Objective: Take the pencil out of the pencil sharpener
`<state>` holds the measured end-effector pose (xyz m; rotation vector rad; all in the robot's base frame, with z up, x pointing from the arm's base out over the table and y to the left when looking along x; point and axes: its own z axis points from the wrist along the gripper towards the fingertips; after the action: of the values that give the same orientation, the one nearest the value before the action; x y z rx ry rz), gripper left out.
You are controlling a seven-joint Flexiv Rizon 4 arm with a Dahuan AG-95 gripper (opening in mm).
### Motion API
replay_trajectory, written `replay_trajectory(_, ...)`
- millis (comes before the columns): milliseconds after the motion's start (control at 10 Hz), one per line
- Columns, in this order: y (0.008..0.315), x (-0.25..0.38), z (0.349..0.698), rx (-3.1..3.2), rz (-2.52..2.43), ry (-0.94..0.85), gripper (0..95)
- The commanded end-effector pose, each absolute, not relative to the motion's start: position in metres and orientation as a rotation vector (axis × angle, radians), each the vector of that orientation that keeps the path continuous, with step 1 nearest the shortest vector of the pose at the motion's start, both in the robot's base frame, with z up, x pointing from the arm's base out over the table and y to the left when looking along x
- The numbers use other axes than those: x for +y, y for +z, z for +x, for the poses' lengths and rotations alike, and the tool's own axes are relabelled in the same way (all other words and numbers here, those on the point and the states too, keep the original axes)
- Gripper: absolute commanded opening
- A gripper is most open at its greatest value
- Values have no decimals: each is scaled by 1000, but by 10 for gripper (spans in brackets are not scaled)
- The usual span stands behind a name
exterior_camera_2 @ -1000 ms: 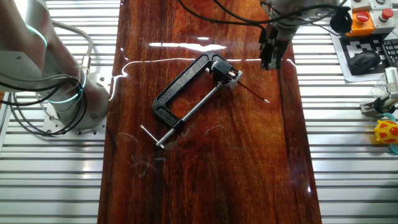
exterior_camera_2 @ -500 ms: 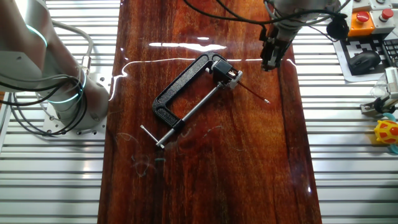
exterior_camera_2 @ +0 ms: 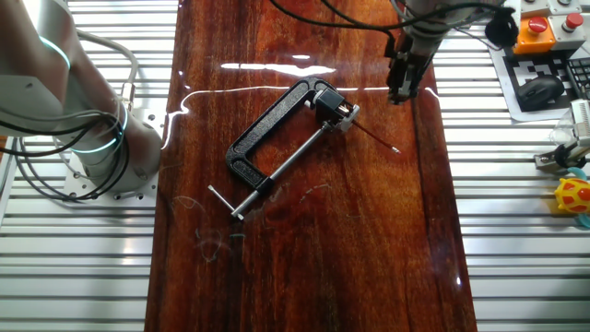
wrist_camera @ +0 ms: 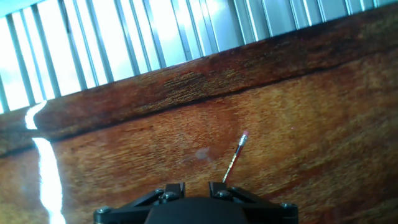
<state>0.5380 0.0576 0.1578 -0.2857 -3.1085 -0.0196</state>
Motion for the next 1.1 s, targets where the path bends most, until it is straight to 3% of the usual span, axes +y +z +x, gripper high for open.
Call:
replay_trajectory(100, 158, 58, 538, -3109, -290, -29, 190)
replay_trajectory(1100, 158, 58, 538, -3087, -290, -53, 190)
